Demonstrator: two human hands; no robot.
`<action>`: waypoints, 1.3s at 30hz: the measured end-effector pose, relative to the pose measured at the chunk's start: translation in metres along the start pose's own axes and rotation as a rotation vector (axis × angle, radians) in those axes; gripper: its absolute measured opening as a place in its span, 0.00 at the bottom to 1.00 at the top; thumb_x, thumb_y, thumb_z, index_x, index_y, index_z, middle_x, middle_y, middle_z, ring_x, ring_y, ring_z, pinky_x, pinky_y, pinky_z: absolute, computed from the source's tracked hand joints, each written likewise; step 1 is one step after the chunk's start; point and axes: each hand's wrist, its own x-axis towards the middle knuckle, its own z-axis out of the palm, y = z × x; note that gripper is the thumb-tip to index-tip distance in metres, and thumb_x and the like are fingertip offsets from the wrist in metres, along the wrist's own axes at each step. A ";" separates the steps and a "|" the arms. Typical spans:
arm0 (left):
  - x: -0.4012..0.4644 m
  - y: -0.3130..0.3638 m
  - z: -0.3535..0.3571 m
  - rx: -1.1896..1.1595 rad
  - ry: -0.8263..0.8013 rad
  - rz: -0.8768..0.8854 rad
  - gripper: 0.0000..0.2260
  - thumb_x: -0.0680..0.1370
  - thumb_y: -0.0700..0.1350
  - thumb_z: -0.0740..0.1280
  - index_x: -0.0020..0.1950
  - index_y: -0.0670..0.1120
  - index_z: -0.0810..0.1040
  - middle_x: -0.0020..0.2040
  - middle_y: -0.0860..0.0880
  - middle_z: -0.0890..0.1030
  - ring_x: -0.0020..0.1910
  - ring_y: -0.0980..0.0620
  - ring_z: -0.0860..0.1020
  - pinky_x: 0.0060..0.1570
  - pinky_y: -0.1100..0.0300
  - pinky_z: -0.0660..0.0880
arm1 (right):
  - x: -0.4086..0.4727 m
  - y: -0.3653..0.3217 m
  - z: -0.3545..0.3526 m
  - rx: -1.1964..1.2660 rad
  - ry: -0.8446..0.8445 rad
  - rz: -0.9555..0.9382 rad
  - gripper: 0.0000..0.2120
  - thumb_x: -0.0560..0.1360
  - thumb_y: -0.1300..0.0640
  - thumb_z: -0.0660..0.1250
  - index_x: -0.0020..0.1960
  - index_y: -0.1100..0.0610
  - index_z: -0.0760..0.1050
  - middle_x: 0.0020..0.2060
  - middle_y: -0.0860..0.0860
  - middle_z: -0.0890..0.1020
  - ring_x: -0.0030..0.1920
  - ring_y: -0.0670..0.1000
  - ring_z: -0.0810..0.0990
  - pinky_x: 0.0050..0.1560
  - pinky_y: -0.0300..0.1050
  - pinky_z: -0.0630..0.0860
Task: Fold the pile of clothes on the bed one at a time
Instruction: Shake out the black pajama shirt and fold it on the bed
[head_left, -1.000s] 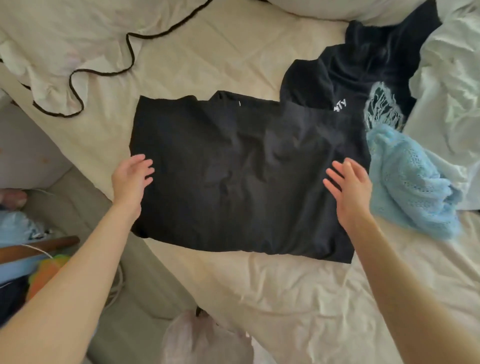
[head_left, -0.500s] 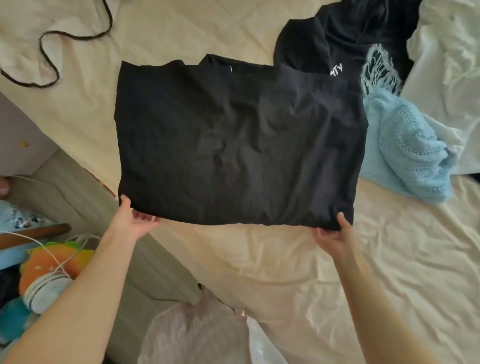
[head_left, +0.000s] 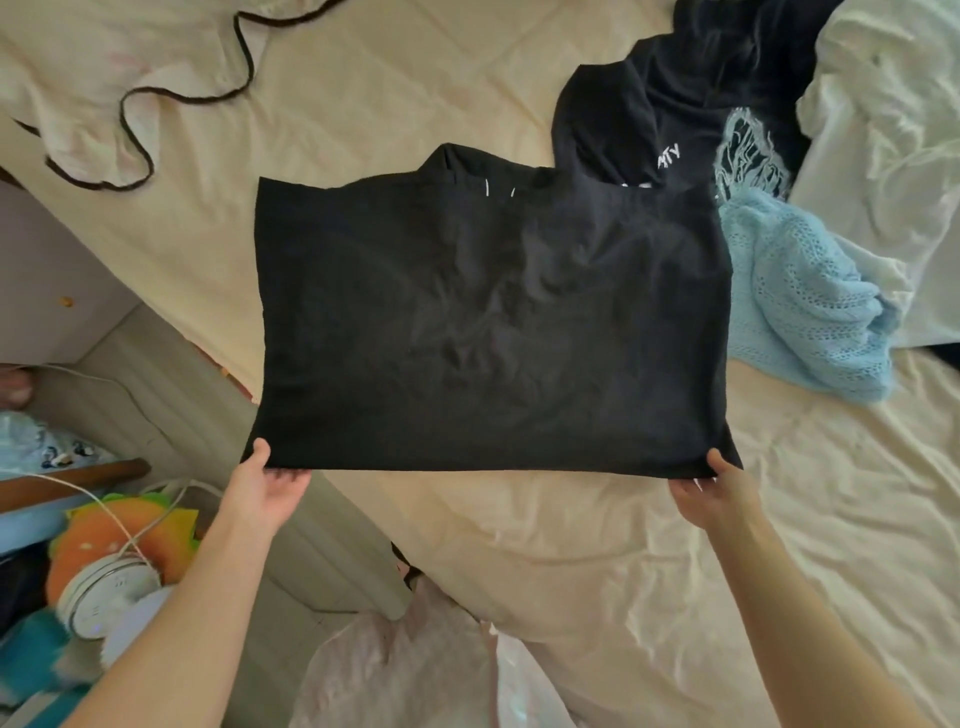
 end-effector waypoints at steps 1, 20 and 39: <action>0.000 0.000 0.001 0.008 -0.026 0.003 0.16 0.82 0.50 0.57 0.64 0.43 0.72 0.66 0.45 0.75 0.66 0.45 0.72 0.64 0.50 0.70 | -0.001 0.004 -0.001 -0.079 0.037 -0.054 0.18 0.81 0.58 0.59 0.70 0.59 0.66 0.67 0.53 0.73 0.65 0.54 0.73 0.62 0.48 0.73; -0.078 -0.028 0.081 0.270 0.072 0.625 0.14 0.79 0.44 0.65 0.63 0.46 0.70 0.58 0.49 0.76 0.52 0.54 0.78 0.54 0.59 0.77 | -0.056 0.138 0.054 -1.337 -0.624 -0.695 0.21 0.81 0.46 0.54 0.70 0.54 0.69 0.71 0.51 0.68 0.73 0.50 0.61 0.69 0.42 0.60; -0.076 -0.192 0.100 2.211 -0.499 1.338 0.34 0.77 0.42 0.66 0.77 0.50 0.51 0.78 0.46 0.47 0.76 0.45 0.42 0.73 0.46 0.43 | 0.023 -0.028 0.000 -0.610 -0.285 -0.262 0.18 0.72 0.52 0.72 0.59 0.59 0.76 0.55 0.53 0.80 0.58 0.55 0.78 0.58 0.53 0.76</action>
